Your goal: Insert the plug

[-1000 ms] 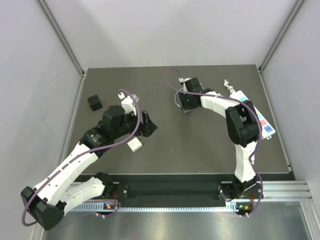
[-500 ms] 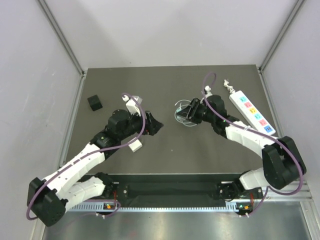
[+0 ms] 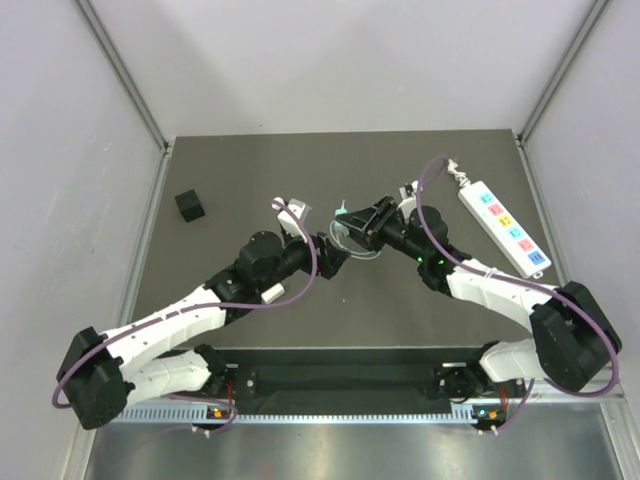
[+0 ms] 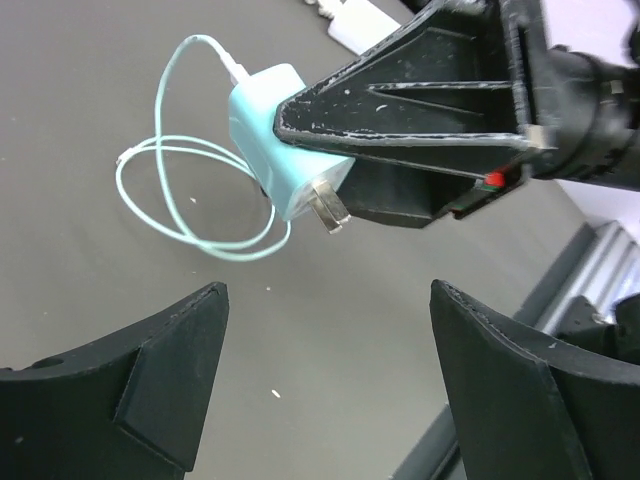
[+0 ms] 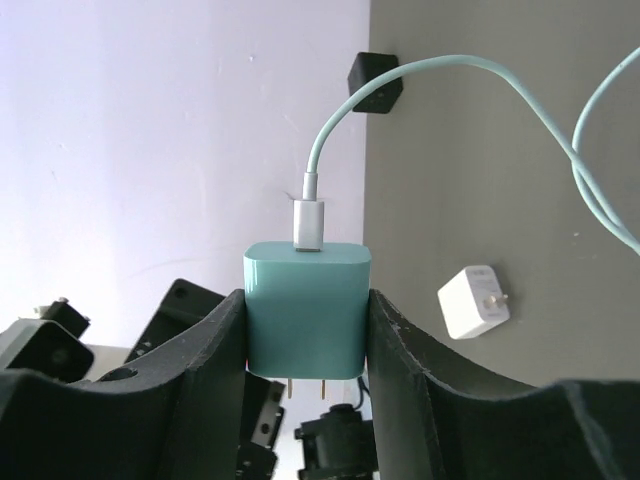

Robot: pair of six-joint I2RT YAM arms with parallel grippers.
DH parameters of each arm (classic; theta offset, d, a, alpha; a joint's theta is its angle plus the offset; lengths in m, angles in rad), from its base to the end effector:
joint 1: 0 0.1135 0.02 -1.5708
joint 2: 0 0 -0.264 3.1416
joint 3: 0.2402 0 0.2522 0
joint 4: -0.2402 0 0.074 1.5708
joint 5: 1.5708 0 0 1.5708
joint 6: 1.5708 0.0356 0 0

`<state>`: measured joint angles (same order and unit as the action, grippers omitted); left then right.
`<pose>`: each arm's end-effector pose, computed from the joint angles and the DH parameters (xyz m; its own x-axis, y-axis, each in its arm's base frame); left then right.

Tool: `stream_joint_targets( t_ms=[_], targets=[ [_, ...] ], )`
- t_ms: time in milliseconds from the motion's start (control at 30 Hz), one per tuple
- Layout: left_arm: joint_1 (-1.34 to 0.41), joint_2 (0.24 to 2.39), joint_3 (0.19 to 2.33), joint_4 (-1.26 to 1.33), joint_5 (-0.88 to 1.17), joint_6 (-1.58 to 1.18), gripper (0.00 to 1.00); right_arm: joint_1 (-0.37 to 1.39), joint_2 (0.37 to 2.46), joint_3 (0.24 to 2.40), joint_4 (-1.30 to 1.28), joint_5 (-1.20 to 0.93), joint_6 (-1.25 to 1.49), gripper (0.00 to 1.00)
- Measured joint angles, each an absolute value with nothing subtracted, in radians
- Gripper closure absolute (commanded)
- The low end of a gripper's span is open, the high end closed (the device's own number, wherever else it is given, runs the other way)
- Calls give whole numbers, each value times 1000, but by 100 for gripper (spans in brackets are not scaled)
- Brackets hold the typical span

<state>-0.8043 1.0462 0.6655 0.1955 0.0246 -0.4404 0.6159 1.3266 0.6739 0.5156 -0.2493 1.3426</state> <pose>0.1694 -0.1772 0.2865 -0.4297 -0.1682 -0.8872 0.6121 0.6680 -0.4231 0.2355 0.1774 0.2537 -0.7649 0.6151 -0.1912 -0.0631 0.2239 0.9726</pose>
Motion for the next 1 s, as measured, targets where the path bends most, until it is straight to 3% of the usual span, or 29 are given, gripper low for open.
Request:
stream_joint_targets(
  t_ms=[600,1000],
  targets=[
    [-931,1068,688,232,-333,-359,22,744,1286,674,533,-133,1431,82],
    [-932,1058,688,276,-341,-342,42,752,1272,674,532,-125,1425,77]
  ],
)
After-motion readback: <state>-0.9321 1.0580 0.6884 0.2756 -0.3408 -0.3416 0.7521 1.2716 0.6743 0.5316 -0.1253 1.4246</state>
